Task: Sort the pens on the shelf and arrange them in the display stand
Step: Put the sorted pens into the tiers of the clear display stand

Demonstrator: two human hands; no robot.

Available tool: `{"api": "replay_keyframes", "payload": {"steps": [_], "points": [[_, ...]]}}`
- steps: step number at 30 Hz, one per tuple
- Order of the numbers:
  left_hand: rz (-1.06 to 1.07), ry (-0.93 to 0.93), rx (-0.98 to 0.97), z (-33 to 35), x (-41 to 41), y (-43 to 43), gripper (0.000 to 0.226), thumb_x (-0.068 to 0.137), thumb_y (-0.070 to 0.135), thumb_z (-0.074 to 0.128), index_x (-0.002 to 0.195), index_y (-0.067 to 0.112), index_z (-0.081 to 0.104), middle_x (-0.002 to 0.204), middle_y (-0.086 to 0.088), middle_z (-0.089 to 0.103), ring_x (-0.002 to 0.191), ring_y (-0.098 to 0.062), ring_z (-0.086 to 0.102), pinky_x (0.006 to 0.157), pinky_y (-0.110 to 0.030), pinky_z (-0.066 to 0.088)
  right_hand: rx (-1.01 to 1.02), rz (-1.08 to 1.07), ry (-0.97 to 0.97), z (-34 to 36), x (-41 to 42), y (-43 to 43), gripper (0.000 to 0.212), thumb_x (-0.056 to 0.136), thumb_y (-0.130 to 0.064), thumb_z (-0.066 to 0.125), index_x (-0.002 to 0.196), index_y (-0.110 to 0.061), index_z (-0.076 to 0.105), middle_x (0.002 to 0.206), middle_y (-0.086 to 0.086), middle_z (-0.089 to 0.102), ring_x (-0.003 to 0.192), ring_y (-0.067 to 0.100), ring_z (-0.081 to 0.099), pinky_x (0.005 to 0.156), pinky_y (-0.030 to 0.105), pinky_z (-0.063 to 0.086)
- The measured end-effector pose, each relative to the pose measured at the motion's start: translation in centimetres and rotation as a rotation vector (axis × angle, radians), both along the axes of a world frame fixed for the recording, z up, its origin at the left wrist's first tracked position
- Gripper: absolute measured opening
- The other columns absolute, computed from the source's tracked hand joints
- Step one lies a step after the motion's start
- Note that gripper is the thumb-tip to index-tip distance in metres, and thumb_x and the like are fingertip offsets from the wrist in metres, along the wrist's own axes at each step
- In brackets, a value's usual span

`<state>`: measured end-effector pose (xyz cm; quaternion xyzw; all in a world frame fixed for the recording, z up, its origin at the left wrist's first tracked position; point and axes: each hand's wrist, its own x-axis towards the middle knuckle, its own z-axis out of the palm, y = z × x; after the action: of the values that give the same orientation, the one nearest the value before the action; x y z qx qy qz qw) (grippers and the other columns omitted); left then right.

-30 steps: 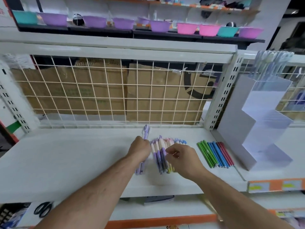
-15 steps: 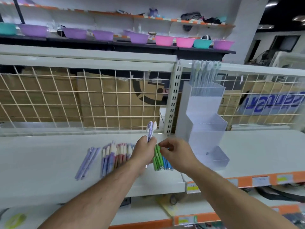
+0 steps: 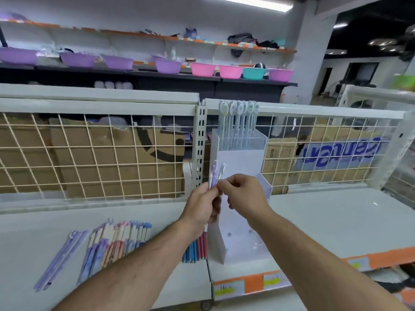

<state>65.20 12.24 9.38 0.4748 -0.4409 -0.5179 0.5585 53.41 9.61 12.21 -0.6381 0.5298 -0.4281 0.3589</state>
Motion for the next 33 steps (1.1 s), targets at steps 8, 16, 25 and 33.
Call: {"api": "replay_keyframes", "payload": {"steps": [8,16,25,33], "points": [[-0.073,0.067,-0.055,1.1,-1.0,-4.6,0.017,0.096,0.007,0.041,0.086,0.009,0.055,0.062,-0.004,0.04,0.051,-0.016,0.029,0.051,-0.029,0.013,0.028,-0.046,-0.1,2.0,-1.1,-3.5,0.014,0.086,-0.01,0.069,0.076,-0.001,0.073,0.06,-0.003,0.065,0.045,0.008,0.047,0.05,0.026,0.045],[-0.038,0.042,-0.17,2.4,-2.4,-7.3,0.021,0.1,0.007,0.041,0.091,0.001,0.059,0.065,-0.012,0.052,0.055,-0.022,0.048,0.049,-0.03,0.032,0.013,0.011,-0.127,4.0,-2.5,-7.1,0.011,0.084,-0.01,0.072,0.081,0.001,0.07,0.064,-0.001,0.065,0.049,0.008,0.051,0.051,0.026,0.044],[0.106,0.03,-0.185,2.7,-5.4,-10.3,0.02,0.107,0.019,0.041,0.103,0.014,0.061,0.079,-0.008,0.069,0.073,-0.023,0.064,0.073,-0.039,0.054,-0.173,0.08,-0.055,9.3,-5.6,-11.3,0.018,0.094,-0.014,0.066,0.077,-0.009,0.064,0.068,0.002,0.064,0.053,0.004,0.061,0.052,0.027,0.049],[0.254,-0.027,-0.151,1.8,-5.4,-11.2,0.018,0.105,0.015,0.043,0.096,0.013,0.058,0.072,-0.006,0.051,0.057,-0.015,0.045,0.062,-0.031,0.05,-0.382,0.049,-0.059,12.7,-6.0,-15.0,0.024,0.093,-0.023,0.066,0.07,-0.02,0.067,0.065,0.001,0.07,0.067,0.023,0.069,0.071,0.047,0.06]]}}
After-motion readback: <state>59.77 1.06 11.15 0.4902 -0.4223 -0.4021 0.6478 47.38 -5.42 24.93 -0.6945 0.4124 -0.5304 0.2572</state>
